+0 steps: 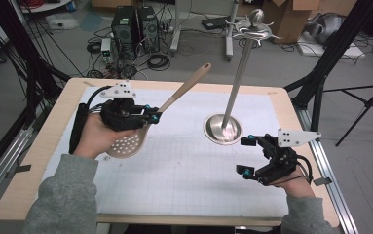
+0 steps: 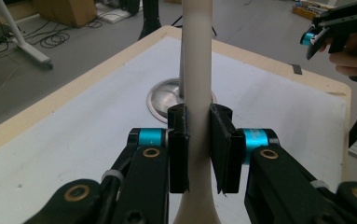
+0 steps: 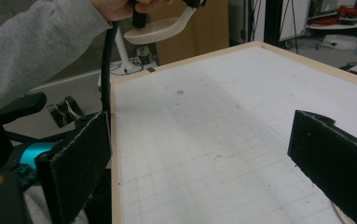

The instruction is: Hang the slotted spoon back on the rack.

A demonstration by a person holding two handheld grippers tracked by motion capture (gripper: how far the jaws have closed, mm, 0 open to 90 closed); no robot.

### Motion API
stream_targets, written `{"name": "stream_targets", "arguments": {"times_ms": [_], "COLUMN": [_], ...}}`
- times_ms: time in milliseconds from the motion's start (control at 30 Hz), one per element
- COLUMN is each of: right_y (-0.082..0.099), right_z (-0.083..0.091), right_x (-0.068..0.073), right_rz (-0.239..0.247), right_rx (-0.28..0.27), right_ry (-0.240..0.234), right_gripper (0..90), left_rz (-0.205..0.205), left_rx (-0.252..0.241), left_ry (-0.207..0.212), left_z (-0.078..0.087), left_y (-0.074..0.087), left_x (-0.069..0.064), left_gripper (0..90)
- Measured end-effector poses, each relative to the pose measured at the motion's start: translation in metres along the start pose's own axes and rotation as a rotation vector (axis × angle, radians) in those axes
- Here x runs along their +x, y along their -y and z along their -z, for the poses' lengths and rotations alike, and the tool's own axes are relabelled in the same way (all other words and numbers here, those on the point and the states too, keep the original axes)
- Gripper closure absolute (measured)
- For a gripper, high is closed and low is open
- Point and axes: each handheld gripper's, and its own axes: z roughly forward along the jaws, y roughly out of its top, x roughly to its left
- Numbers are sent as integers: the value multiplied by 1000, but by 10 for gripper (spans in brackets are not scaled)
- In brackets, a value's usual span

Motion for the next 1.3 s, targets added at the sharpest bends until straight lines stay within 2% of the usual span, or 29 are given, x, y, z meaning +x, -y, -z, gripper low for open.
{"name": "stream_targets", "arguments": {"times_ms": [133, 367, 500, 833, 1033, 1167, 1300], "right_y": [0, 1, 0, 0, 0, 0, 0], "right_z": [1, 2, 3, 0, 0, 3, 4], "right_x": [0, -1, 0, 1, 1, 1, 1], "right_rz": [0, 2, 2, 3, 3, 0, -3], "right_rx": [-6, -6, -17, -6, -2, -13, -21], "right_ry": [1, -4, -4, -17, -18, -19, -20], "right_gripper": [49, 49, 49, 49, 49, 49, 49], "left_rz": [-36, -44, -59, -49, -79, -77, -82], "left_rx": [1, -9, -35, -44, -34, -54, -54], "left_ry": [-10, -18, 2, 5, 6, 14, 15], "left_z": [4, 9, 10, 12, 10, 7, 5], "left_y": [-9, -18, -21, -34, -45, -51, -56], "left_x": [1, 4, 3, 6, 6, 4, 3], "left_gripper": [777, 777, 777, 777, 777, 777, 777]}}
